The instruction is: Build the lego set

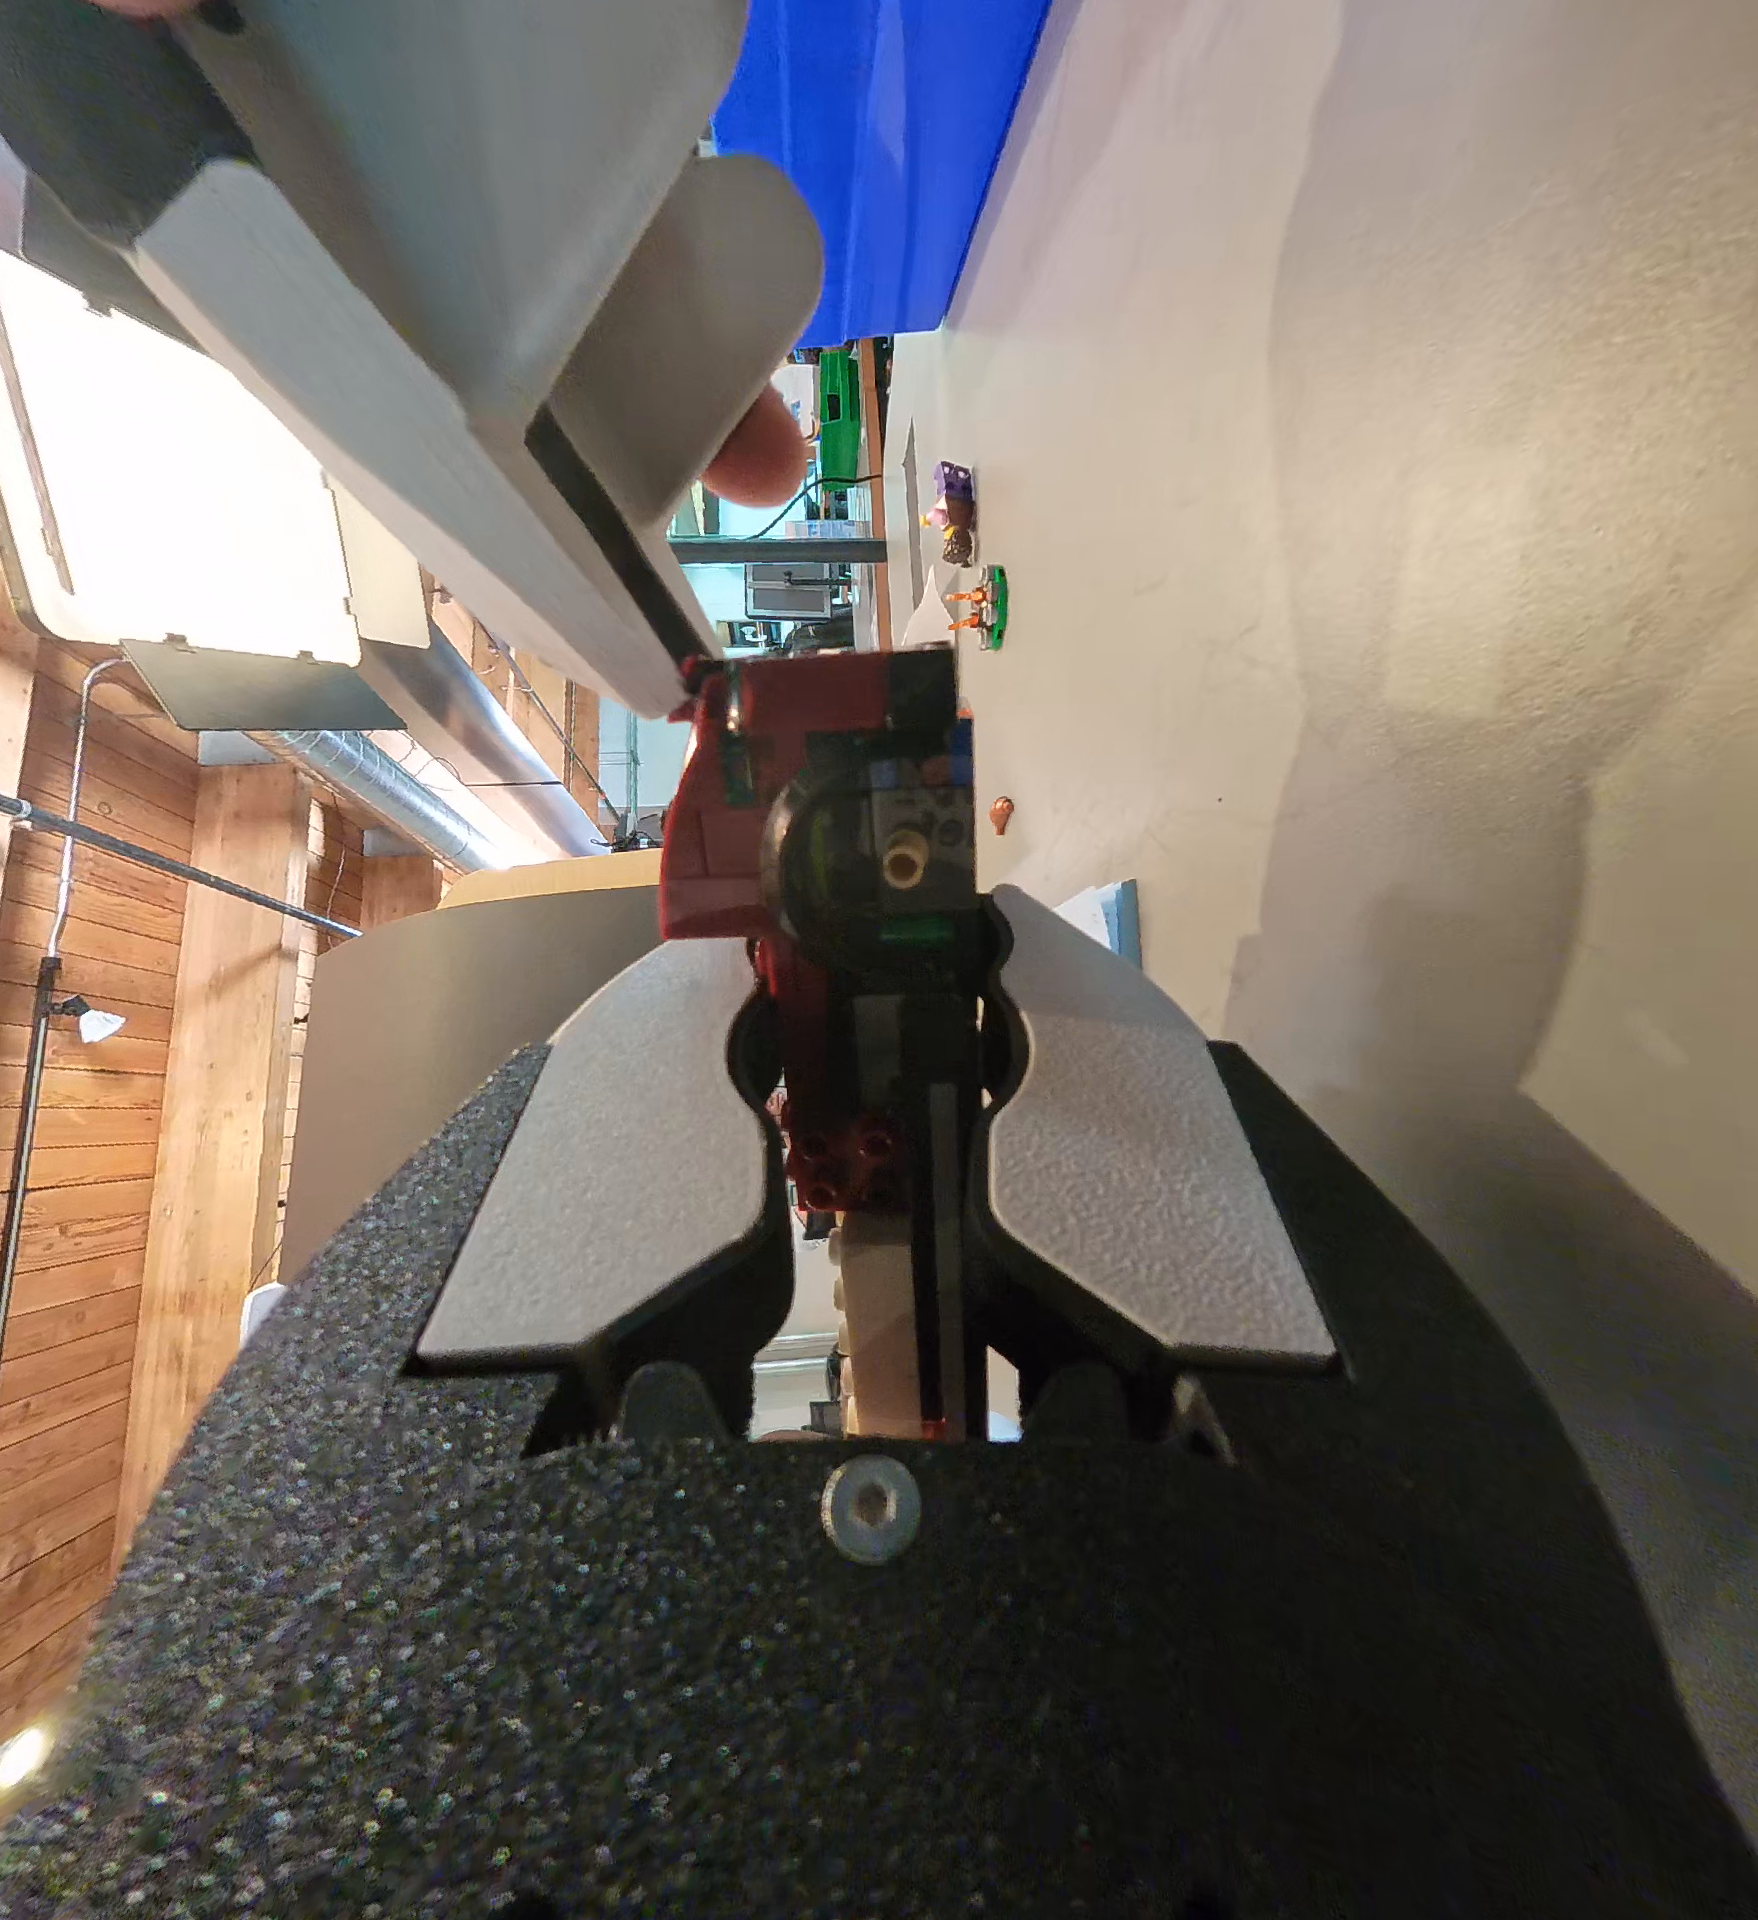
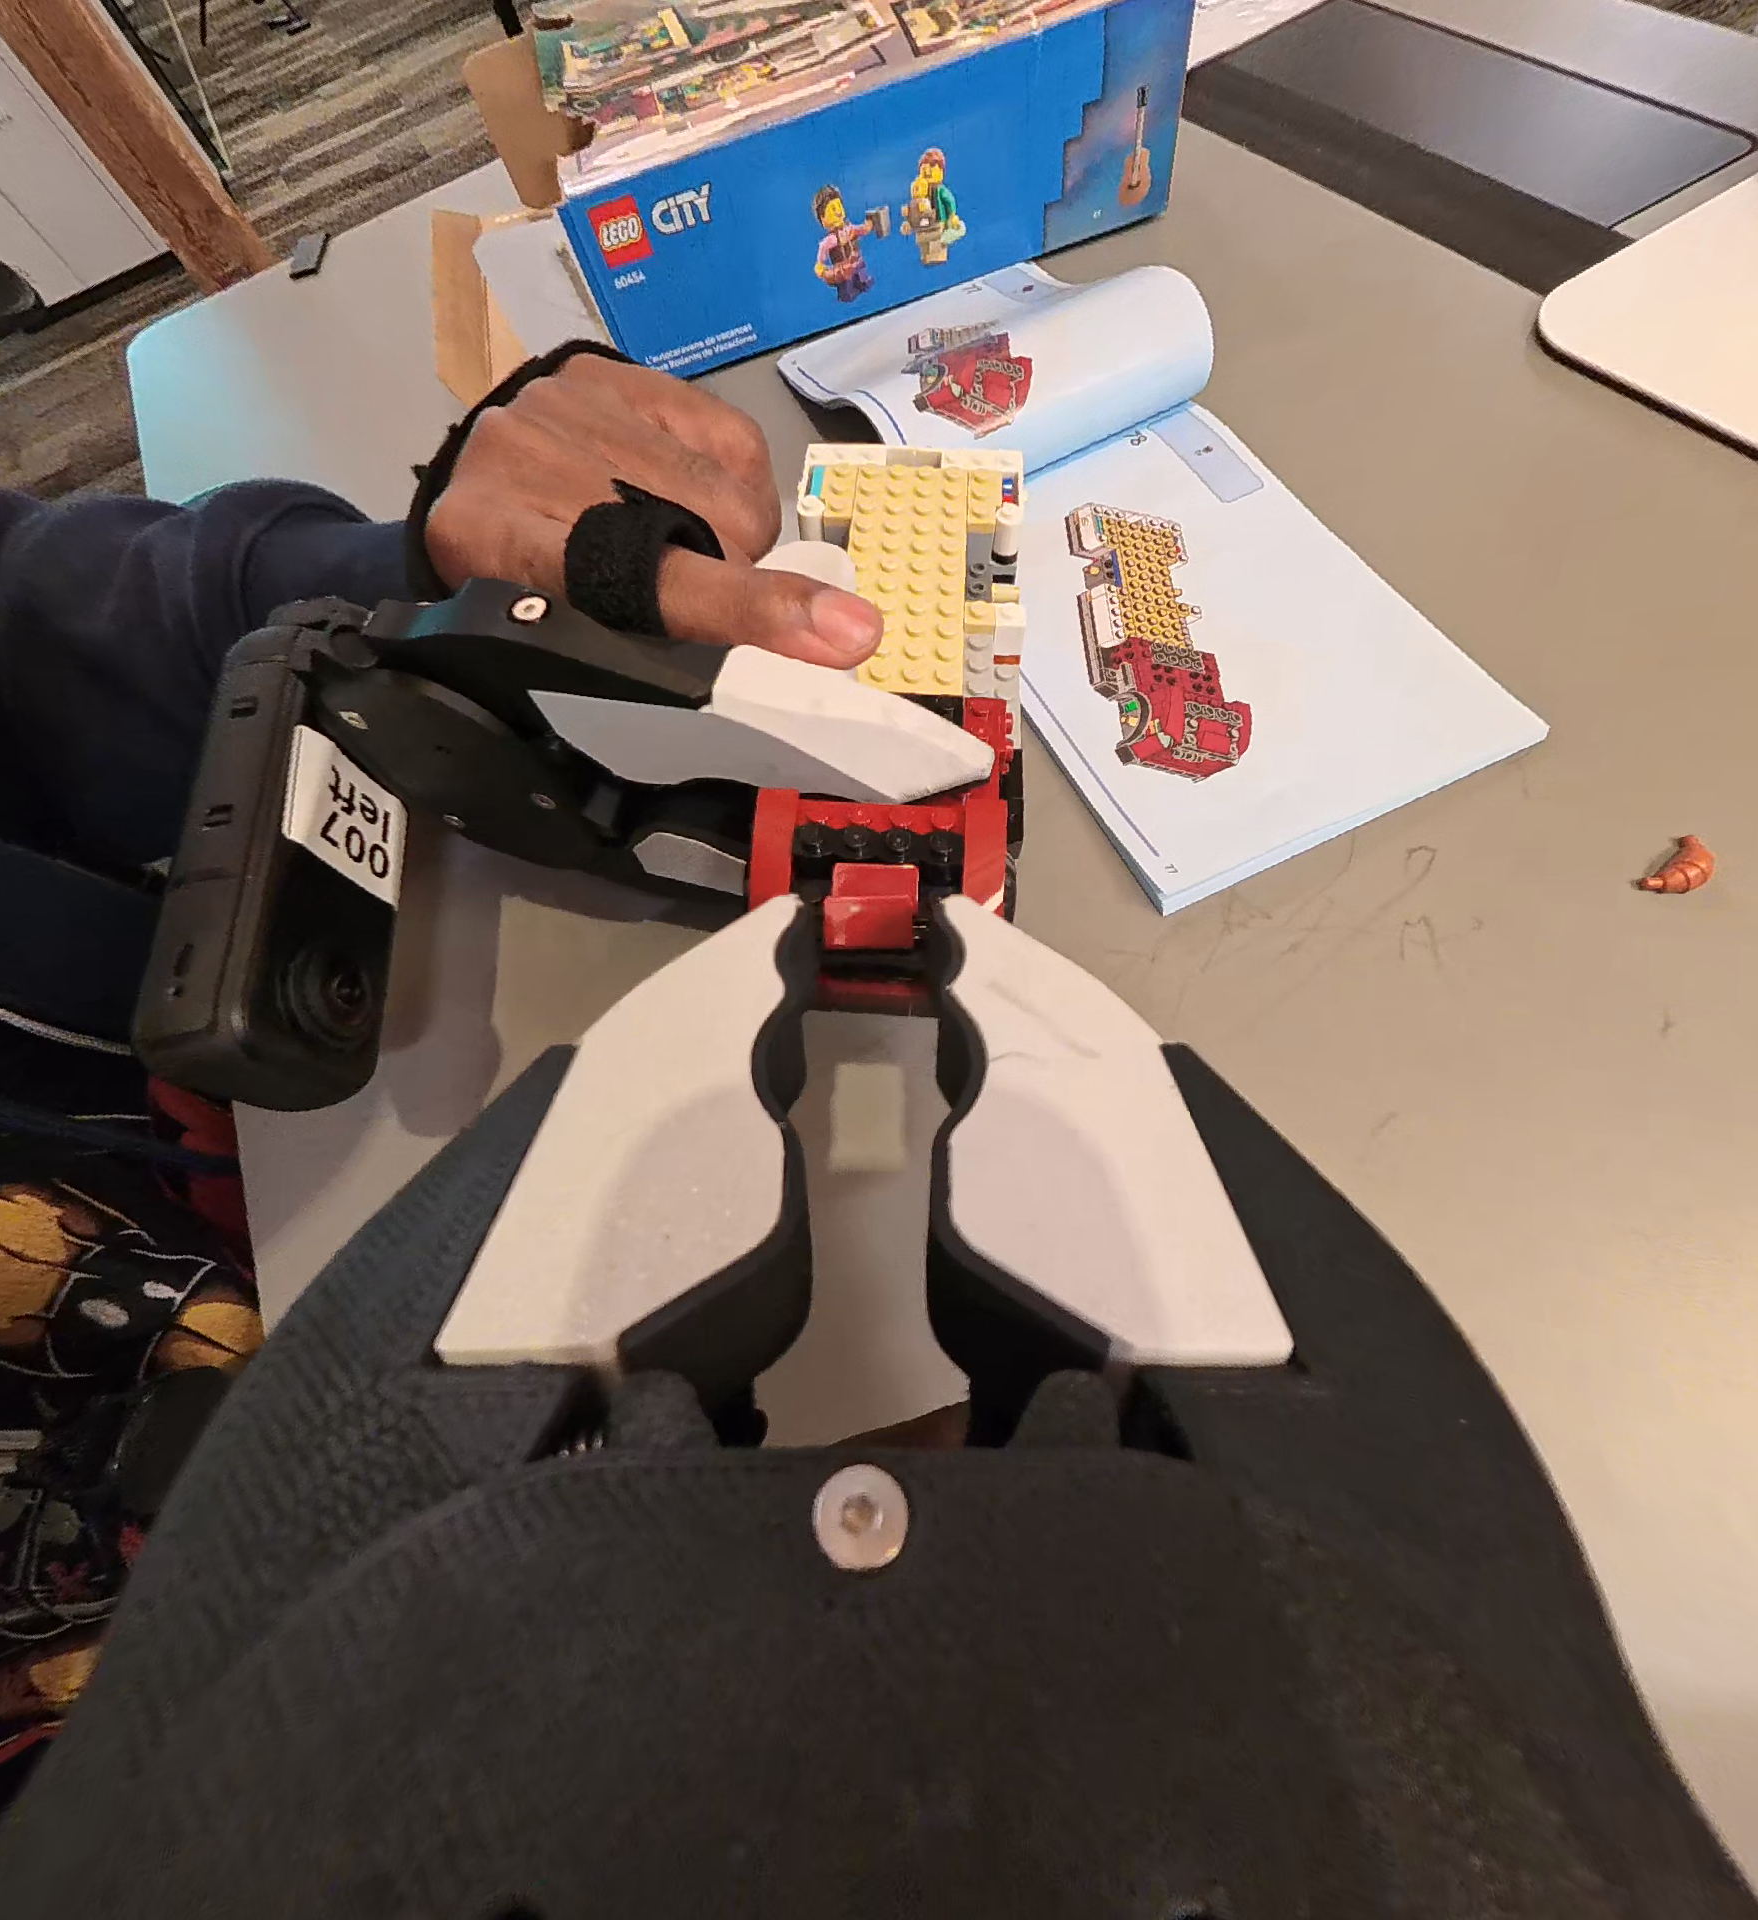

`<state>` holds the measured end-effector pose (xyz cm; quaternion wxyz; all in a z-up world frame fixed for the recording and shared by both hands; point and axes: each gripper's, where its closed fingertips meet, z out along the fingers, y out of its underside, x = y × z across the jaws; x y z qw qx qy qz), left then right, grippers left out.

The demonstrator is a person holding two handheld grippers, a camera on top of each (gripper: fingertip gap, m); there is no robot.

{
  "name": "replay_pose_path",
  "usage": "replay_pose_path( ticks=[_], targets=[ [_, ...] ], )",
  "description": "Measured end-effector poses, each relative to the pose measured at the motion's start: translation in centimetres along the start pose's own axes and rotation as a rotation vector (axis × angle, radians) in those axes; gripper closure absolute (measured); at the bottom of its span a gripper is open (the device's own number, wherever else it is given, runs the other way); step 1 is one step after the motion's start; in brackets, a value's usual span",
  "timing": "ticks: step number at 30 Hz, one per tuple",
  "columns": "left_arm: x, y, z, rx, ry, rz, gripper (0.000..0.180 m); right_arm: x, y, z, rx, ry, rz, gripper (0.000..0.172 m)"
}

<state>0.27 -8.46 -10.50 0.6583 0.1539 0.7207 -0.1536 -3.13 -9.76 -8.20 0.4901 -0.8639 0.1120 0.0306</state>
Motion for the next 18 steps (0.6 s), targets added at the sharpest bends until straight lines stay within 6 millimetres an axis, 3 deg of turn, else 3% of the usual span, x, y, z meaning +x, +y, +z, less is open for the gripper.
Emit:
replay_pose_path(
  ticks=[7,12,18],
  targets=[
    [0.0,-0.1,0.0,0.001,-0.004,-0.016,0.145,-0.3,-0.5,-0.2,0.045,0.003,-0.060,0.144],
    [-0.1,0.0,-0.1,-0.003,-0.007,-0.017,0.145,-0.2,-1.2,-1.0,0.130,0.052,-0.221,0.138],
    [-0.3,0.9,-0.2,-0.024,-0.016,-0.013,0.145,-0.3,-0.2,-1.0,0.181,0.085,-0.416,0.124]
  ],
)
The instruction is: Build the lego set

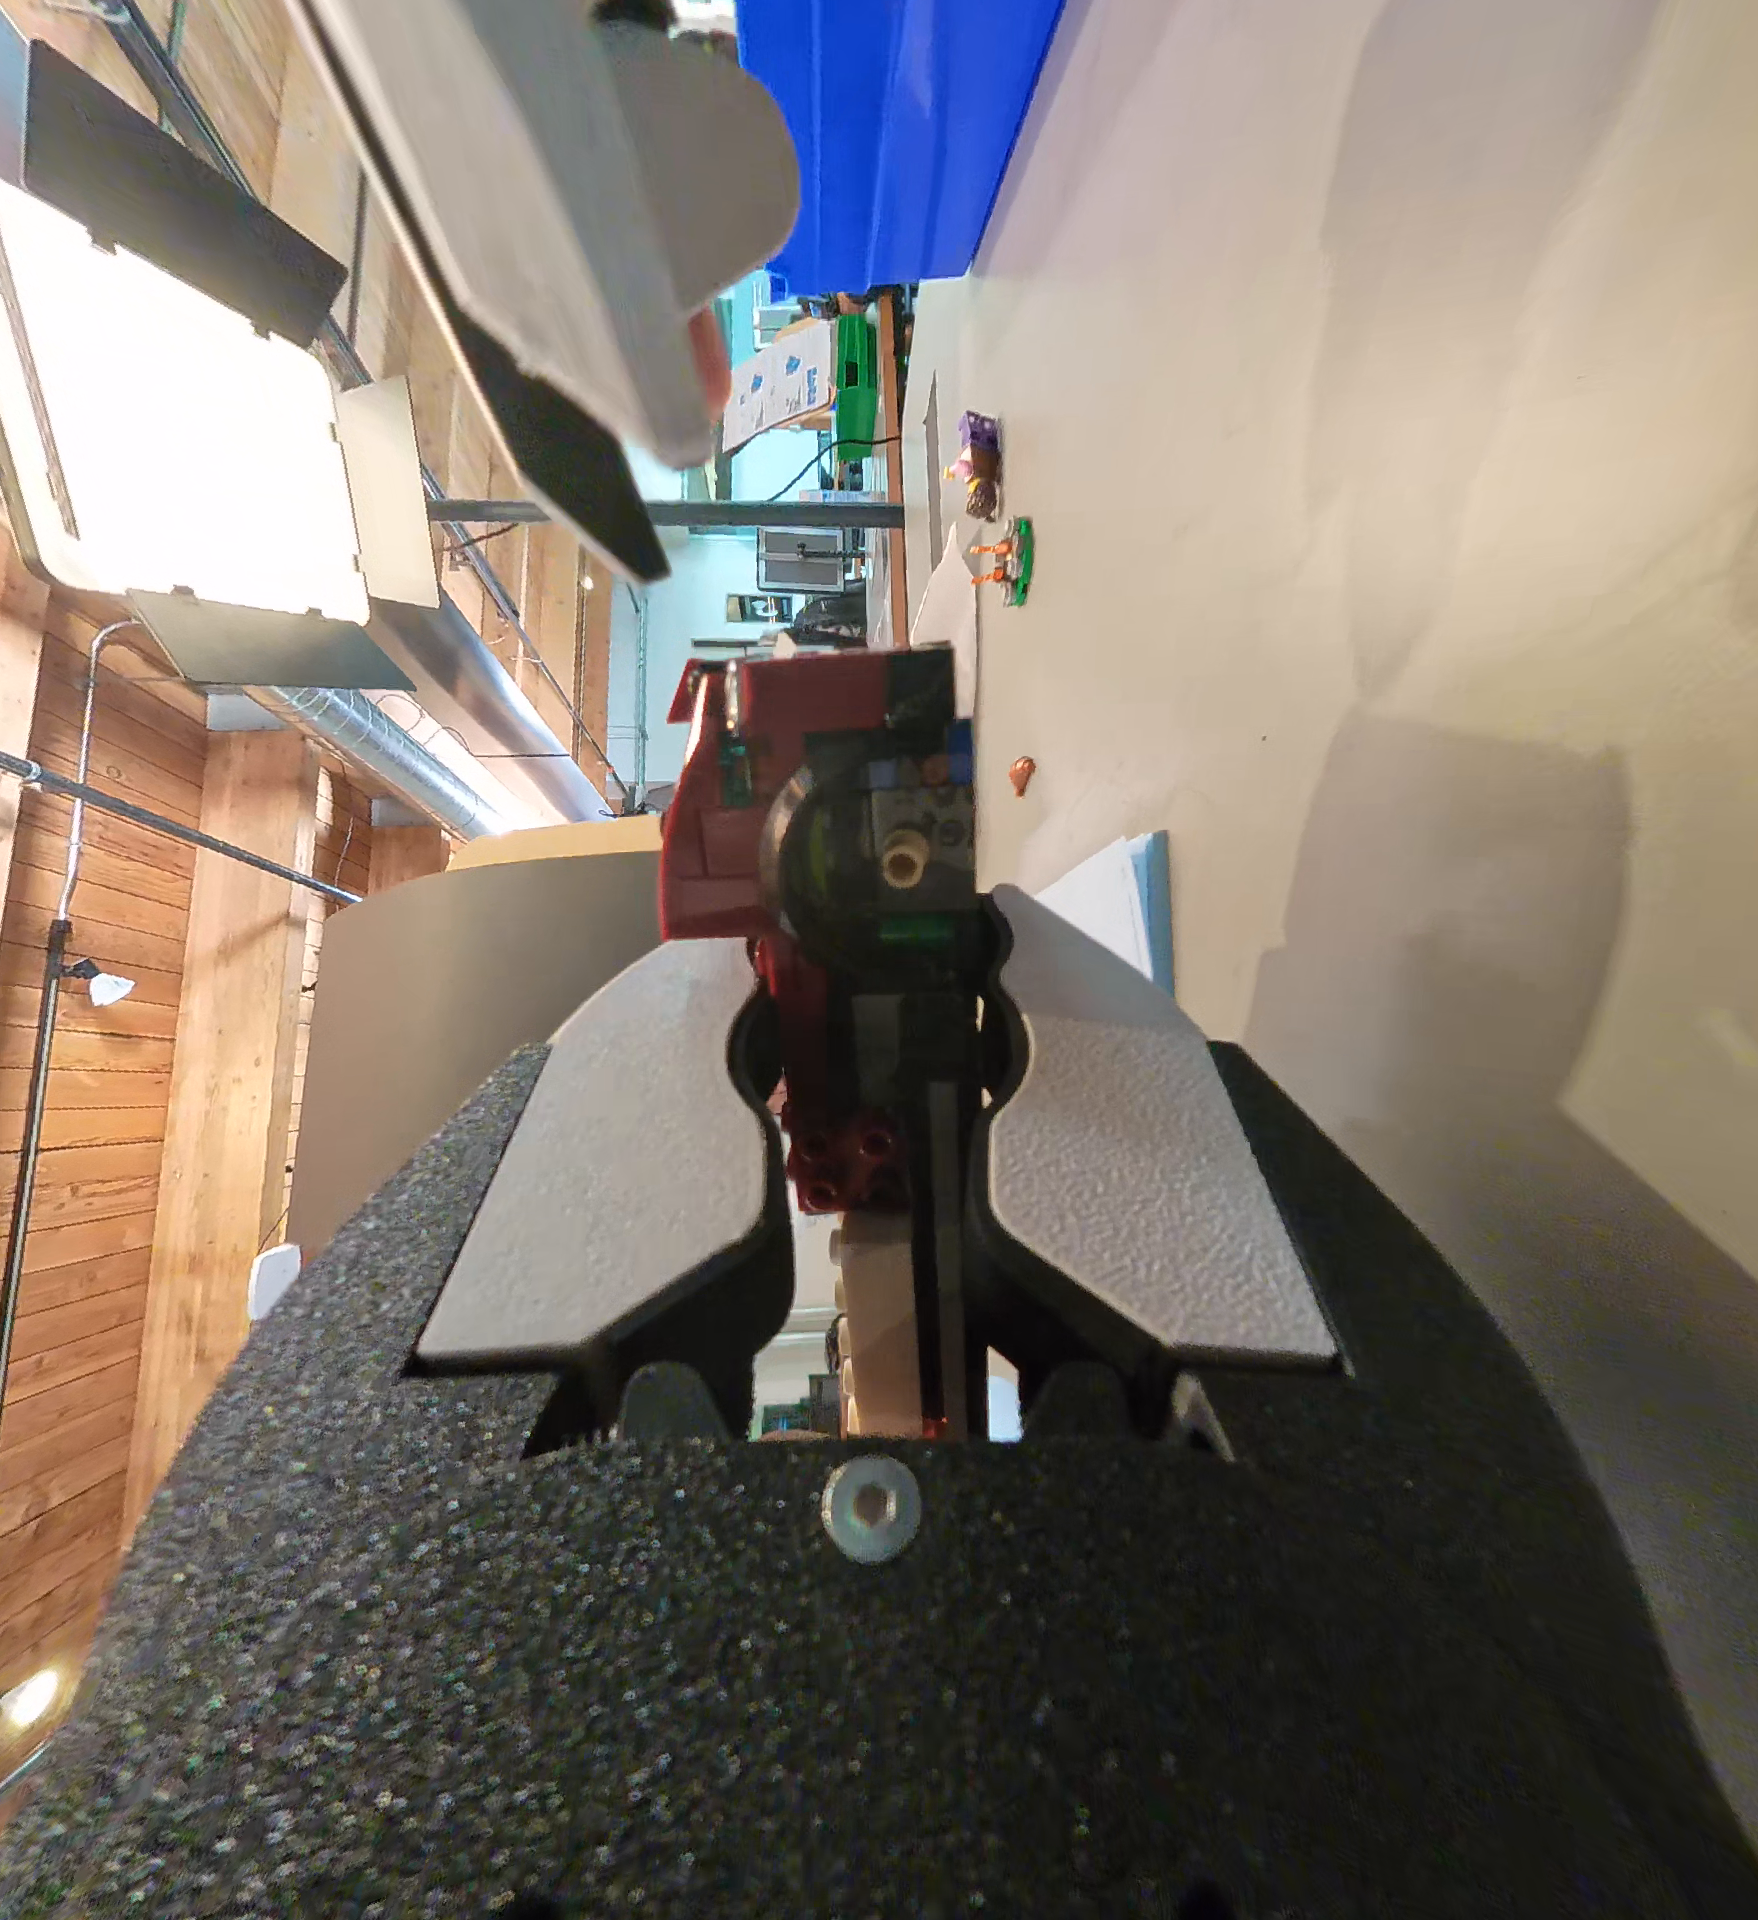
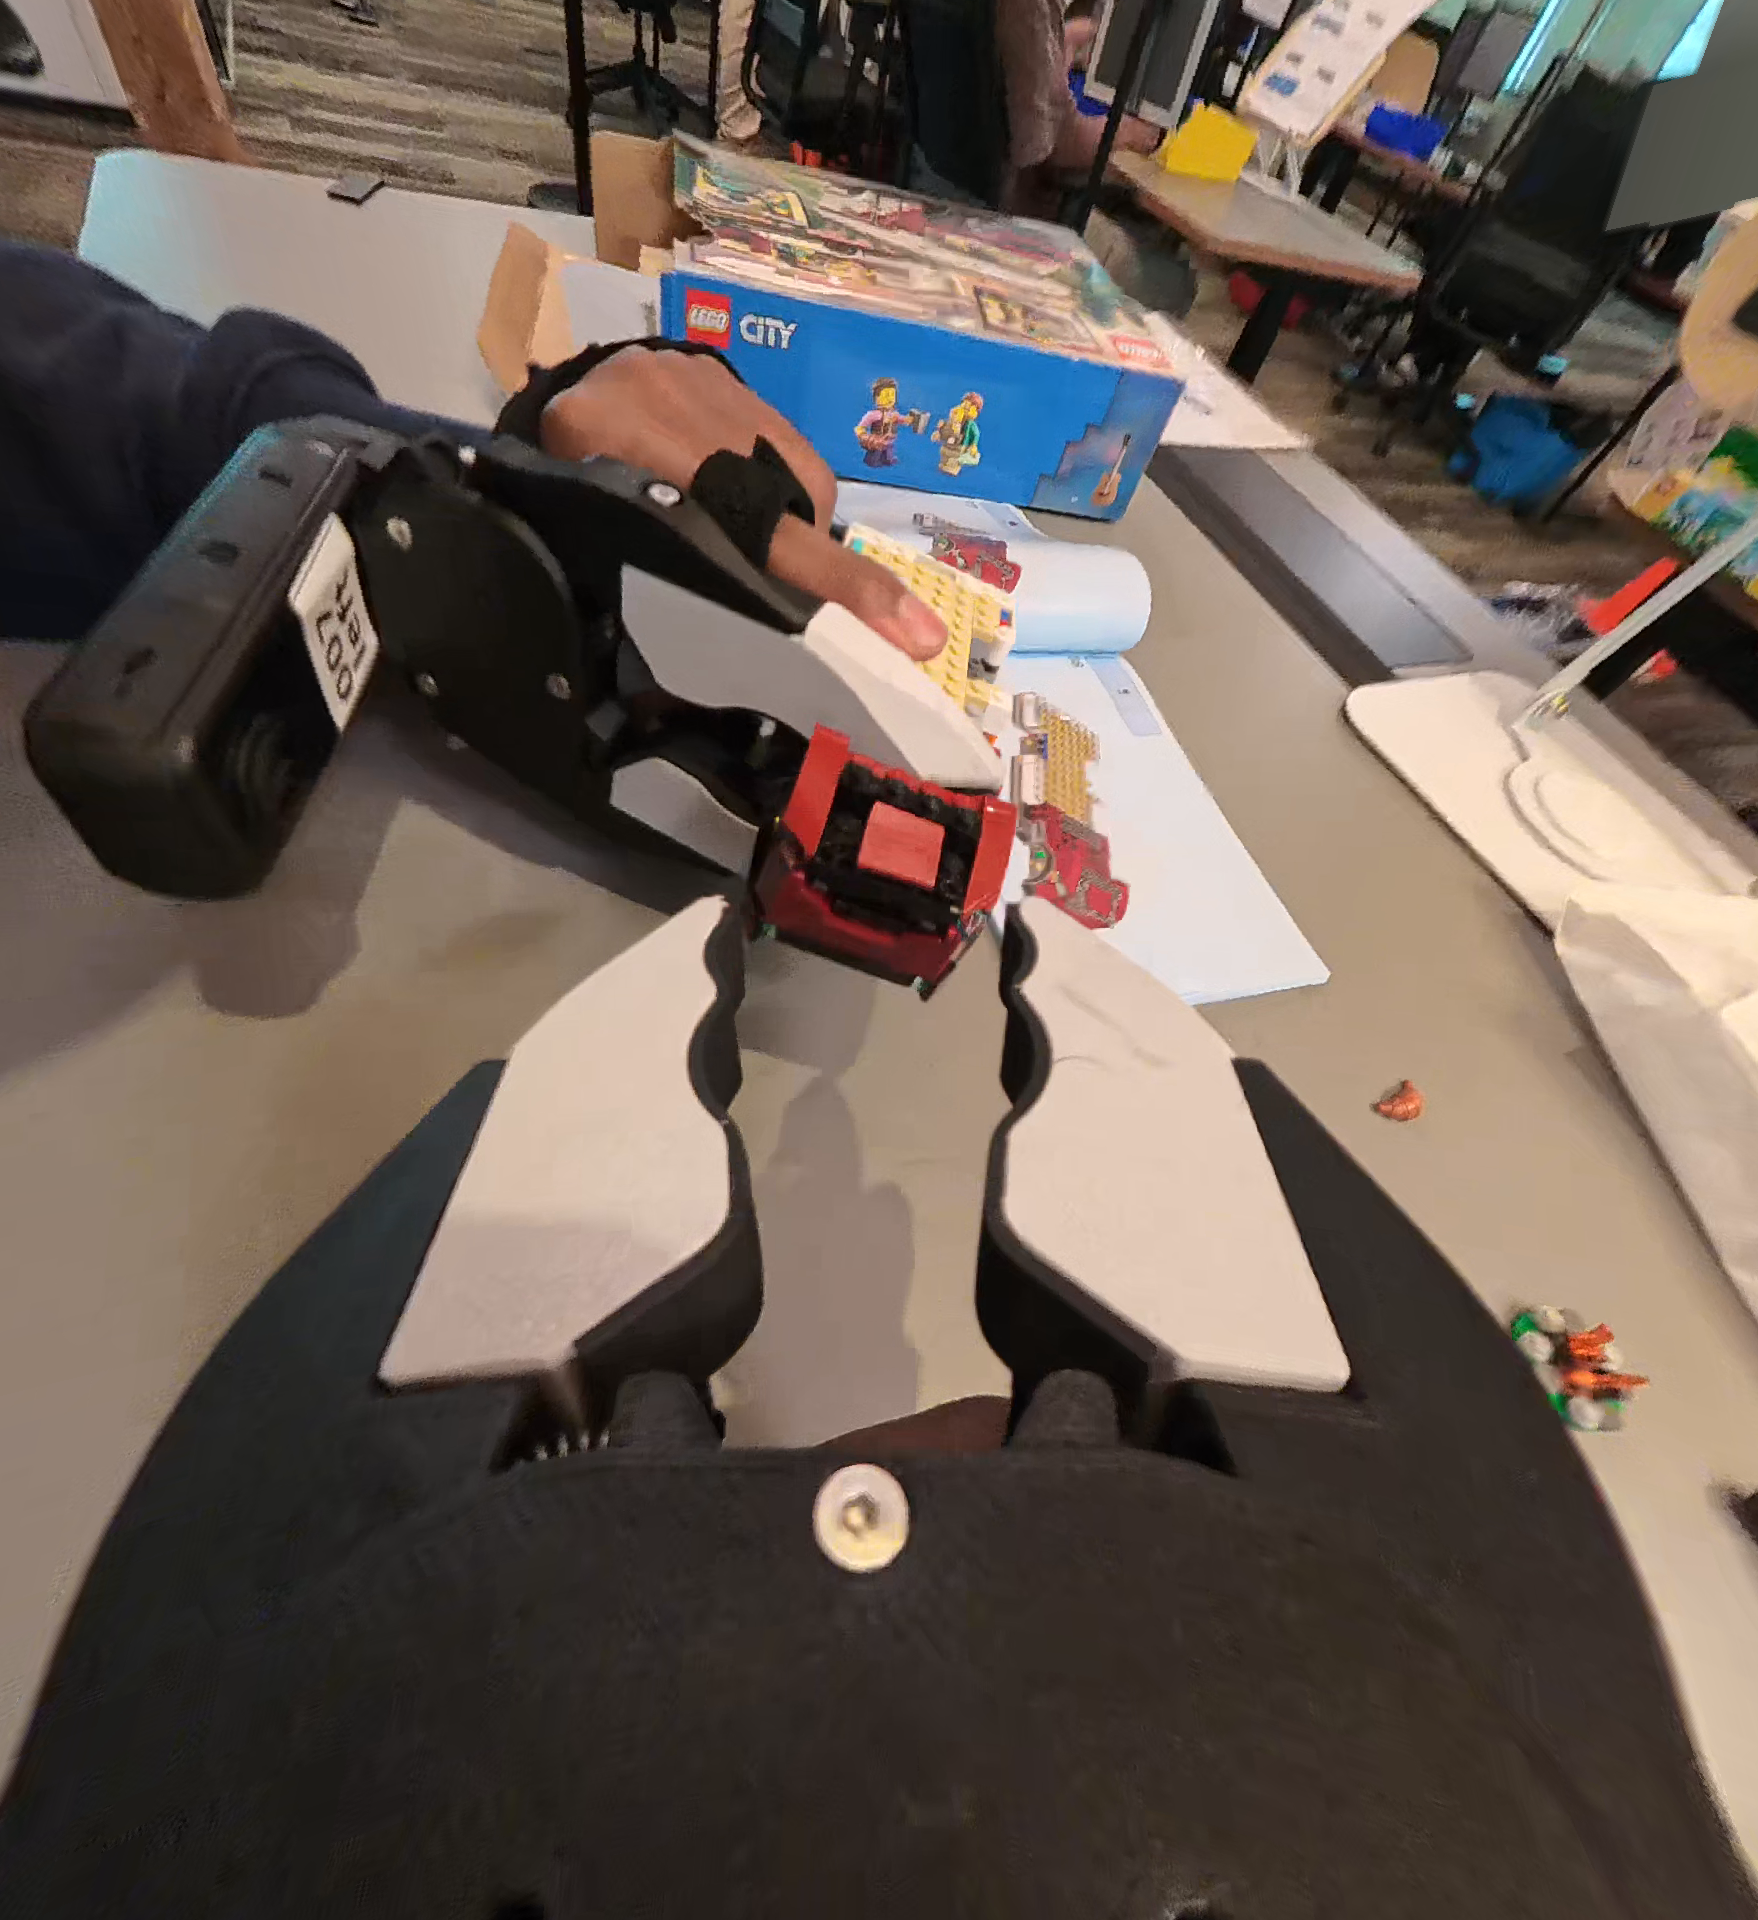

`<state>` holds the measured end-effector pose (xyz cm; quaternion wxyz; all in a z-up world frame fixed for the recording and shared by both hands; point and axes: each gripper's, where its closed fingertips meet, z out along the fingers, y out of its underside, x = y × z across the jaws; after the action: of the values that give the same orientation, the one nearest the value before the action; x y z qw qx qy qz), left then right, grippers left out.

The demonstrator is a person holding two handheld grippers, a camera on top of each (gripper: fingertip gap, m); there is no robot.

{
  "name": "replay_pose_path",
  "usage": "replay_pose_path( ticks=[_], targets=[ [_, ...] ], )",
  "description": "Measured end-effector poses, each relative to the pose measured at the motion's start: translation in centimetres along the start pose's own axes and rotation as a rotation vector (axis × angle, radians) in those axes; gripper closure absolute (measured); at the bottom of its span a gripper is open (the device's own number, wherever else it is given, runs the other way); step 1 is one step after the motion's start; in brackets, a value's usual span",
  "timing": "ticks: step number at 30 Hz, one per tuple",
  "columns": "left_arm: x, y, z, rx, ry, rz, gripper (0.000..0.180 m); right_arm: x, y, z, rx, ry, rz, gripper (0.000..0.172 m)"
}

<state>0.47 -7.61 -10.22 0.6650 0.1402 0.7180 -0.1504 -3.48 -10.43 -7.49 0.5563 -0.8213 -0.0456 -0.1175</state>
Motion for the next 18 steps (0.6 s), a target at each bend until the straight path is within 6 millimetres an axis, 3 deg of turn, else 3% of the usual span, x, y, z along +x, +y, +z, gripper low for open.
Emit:
replay_pose_path(
  ticks=[7,13,18],
  targets=[
    [-0.2,0.7,0.0,-0.019,-0.007,0.003,0.145,0.5,0.6,0.7,0.121,0.168,-0.401,0.121],
    [-0.7,1.4,0.0,-0.032,-0.017,-0.016,0.145,0.5,1.6,2.2,0.189,0.282,-0.602,0.122],
    [-0.9,1.9,0.0,-0.039,-0.024,-0.034,0.145,0.5,0.1,2.6,0.258,0.403,-0.770,0.121]
  ],
)
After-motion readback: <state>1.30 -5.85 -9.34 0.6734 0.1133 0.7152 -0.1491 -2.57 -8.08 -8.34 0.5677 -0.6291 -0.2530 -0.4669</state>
